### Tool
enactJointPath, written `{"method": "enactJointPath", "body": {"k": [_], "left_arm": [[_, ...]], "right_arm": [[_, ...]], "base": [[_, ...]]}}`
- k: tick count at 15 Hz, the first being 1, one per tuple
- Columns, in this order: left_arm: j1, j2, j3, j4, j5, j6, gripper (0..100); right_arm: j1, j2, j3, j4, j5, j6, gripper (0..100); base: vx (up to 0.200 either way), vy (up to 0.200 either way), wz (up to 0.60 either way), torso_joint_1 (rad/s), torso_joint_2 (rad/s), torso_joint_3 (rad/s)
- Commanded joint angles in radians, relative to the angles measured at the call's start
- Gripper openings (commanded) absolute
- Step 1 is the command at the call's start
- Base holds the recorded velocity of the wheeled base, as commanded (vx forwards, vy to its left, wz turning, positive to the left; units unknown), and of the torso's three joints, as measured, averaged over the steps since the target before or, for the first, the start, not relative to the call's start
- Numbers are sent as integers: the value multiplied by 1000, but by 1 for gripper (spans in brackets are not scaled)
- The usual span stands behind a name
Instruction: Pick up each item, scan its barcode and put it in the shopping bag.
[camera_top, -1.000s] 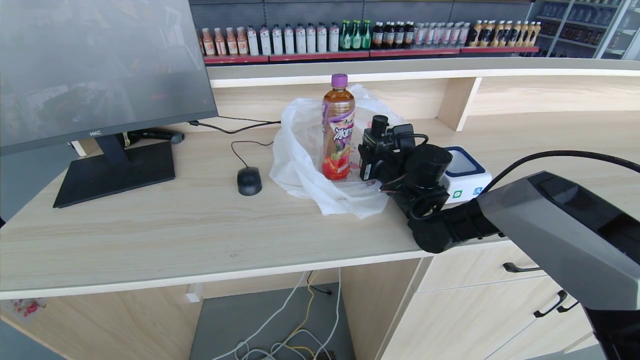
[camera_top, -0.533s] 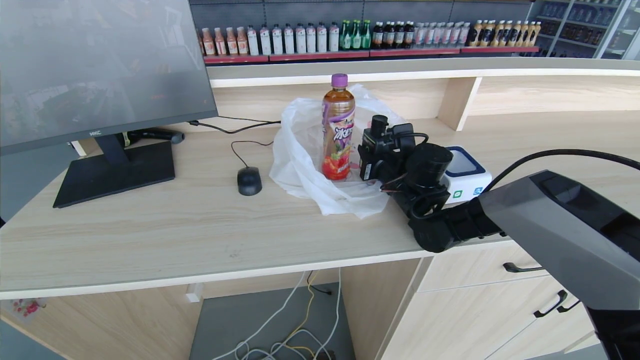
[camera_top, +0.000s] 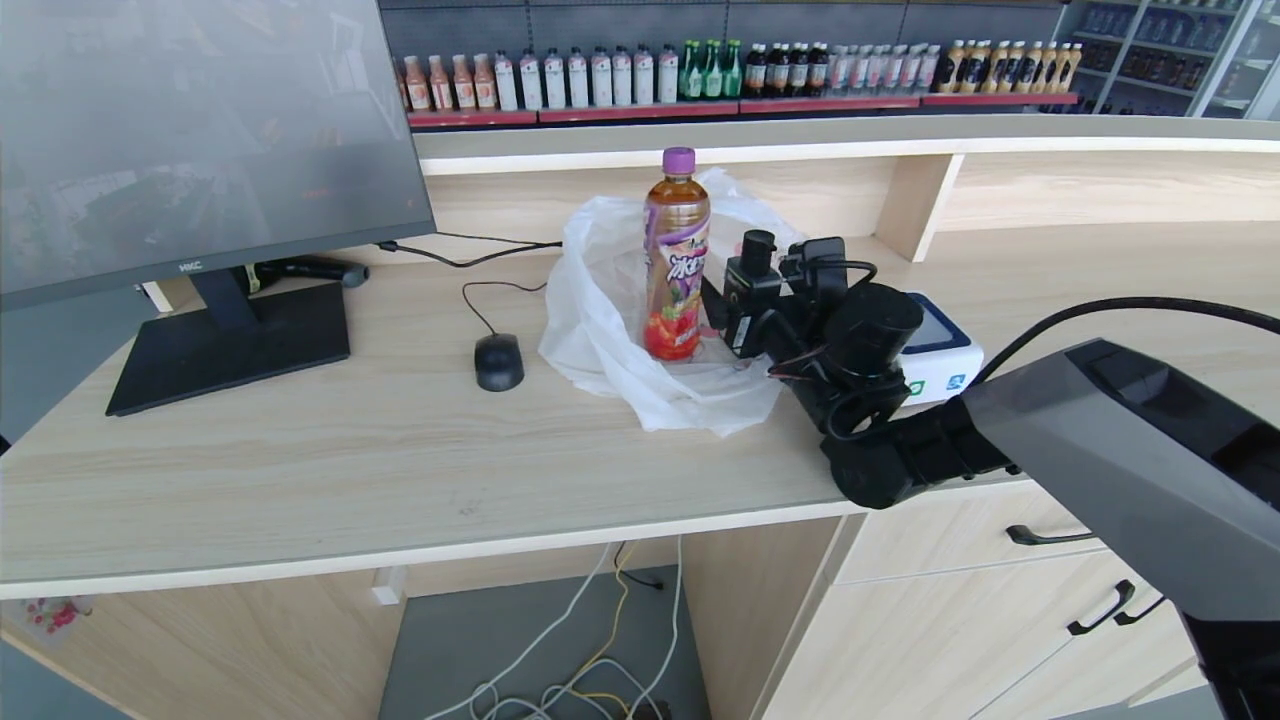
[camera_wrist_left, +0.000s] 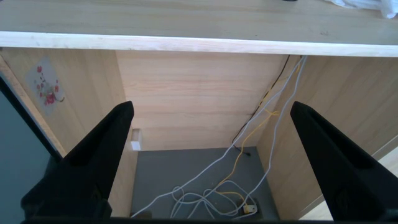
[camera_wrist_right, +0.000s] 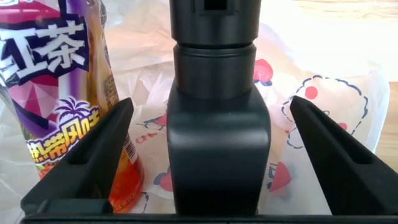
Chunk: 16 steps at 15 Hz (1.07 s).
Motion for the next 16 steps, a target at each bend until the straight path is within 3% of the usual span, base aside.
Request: {"method": "enactJointPath", "body": {"k": [1, 12, 16], "left_arm": [[0, 0, 0, 0, 0, 0, 100], [-2, 0, 0, 0, 0, 0, 100], [-2, 0, 0, 0, 0, 0, 100]], "right_arm": [[1, -30, 5, -4, 1, 5, 100], [3, -273, 343, -168, 12, 61, 100], [52, -504, 565, -184, 39, 61, 100]], "base": [[0, 0, 0, 0, 0, 0], [0, 0, 0, 0, 0, 0], [0, 0, 0, 0, 0, 0]]}}
